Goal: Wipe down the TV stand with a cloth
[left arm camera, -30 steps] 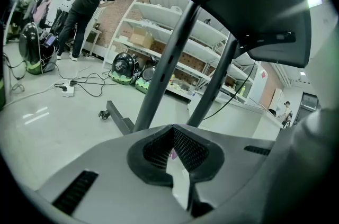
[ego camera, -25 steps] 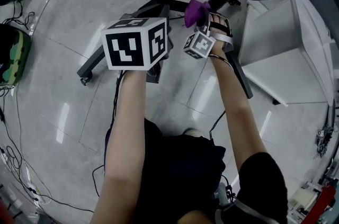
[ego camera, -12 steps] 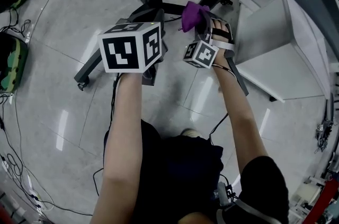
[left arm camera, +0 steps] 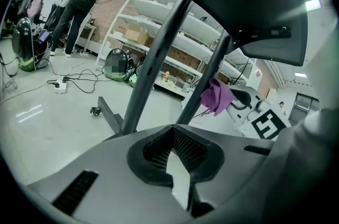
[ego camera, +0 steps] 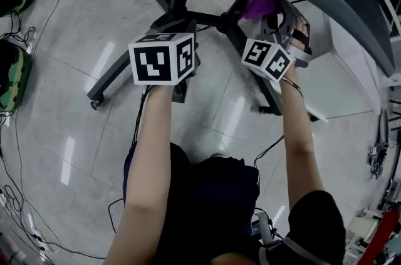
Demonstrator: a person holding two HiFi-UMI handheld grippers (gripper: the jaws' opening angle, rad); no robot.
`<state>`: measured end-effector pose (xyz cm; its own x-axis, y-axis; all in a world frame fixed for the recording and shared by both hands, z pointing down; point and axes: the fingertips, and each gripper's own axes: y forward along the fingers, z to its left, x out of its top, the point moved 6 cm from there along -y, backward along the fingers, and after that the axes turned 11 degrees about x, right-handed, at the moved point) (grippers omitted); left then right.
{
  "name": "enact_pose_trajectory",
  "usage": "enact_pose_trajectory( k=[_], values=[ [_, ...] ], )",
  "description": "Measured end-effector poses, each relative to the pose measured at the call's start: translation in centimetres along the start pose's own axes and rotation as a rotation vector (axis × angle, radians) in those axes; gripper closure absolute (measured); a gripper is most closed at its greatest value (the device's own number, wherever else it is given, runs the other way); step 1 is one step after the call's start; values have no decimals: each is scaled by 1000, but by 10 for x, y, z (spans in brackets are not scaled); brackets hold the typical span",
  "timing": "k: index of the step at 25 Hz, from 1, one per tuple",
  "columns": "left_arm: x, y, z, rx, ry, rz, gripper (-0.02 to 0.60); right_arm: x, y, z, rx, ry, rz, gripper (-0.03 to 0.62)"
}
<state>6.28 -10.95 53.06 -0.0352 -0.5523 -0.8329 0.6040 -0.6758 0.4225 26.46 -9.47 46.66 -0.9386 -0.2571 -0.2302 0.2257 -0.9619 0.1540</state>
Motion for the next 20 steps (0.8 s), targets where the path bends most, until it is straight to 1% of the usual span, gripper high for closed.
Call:
enact_pose_trajectory(
  k=[5, 8, 14, 17, 20],
  values=[
    [-1, 0, -3, -2, 11, 4, 575, -7, -13, -49, -130, 41, 1, 496],
    [0, -2, -4, 0, 14, 0, 575, -12, -10, -68, -181, 74, 1, 496],
    [0, -2, -5, 8, 19, 0, 575, -12, 6, -97, -217, 239, 0, 496],
    [0, -2, -5, 9, 12, 1, 575, -9, 16, -101, -228, 270, 10, 496],
    [-1, 0, -6, 8, 6, 3, 575, -6, 21, -97, -232, 278, 20, 496]
  ],
)
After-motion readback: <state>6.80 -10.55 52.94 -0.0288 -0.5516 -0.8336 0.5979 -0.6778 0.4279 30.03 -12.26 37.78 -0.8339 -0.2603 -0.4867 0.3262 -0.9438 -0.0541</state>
